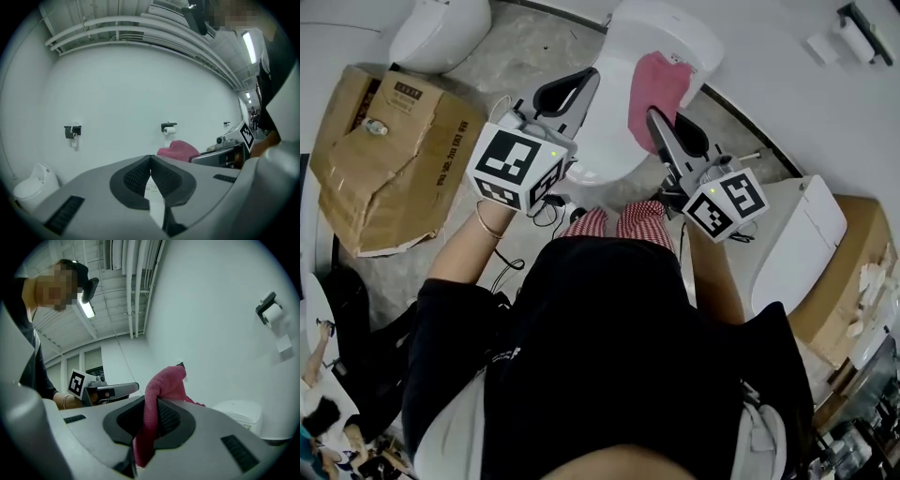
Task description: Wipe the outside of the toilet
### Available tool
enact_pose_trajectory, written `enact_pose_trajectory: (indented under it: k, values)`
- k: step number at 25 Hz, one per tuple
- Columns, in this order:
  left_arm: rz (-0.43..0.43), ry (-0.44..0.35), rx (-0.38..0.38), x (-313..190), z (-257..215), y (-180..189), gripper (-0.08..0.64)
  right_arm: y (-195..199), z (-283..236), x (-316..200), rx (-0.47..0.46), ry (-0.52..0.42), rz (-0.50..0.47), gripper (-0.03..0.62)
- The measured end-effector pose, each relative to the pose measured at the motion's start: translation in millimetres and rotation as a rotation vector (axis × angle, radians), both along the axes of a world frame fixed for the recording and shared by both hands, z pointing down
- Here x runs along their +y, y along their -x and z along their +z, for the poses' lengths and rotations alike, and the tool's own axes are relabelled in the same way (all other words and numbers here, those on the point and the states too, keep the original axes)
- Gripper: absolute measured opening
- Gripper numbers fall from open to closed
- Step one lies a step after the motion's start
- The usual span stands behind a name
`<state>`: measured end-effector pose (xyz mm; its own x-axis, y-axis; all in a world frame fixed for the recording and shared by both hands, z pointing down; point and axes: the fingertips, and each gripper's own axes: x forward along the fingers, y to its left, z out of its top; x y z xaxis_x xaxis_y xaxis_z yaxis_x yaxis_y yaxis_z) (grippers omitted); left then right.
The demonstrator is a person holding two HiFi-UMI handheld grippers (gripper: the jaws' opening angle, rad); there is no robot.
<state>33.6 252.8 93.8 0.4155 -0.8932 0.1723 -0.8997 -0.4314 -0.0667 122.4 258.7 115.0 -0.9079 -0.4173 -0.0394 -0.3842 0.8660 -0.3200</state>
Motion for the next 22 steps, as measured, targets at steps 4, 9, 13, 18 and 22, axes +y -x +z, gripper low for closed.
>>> enact_pose_trajectory:
  k: [4,9,13,18,22]
  values:
    - [-0.033,0.001,-0.029,31.2,-4.4,44.3,0.009,36.1,-4.0,21.9,-0.004,-0.001,-0.02,0.055]
    - [-0.079,-0.022,0.012,44.6,-6.8,87.2,0.009,71.5,-4.3,31.5,0.038,-0.01,-0.029,0.055]
    - [-0.106,-0.032,0.038,40.5,-8.5,96.9,0.009,78.4,-10.1,19.2,0.057,-0.026,-0.024,0.055]
    - [-0.128,-0.027,0.095,13.5,-7.1,104.0,0.009,77.7,-10.9,-16.6,0.045,-0.015,-0.014,0.055]
    - [-0.175,-0.028,0.08,-14.1,-12.5,125.9,0.009,80.3,-8.1,-48.8,0.008,0.015,-0.013,0.055]
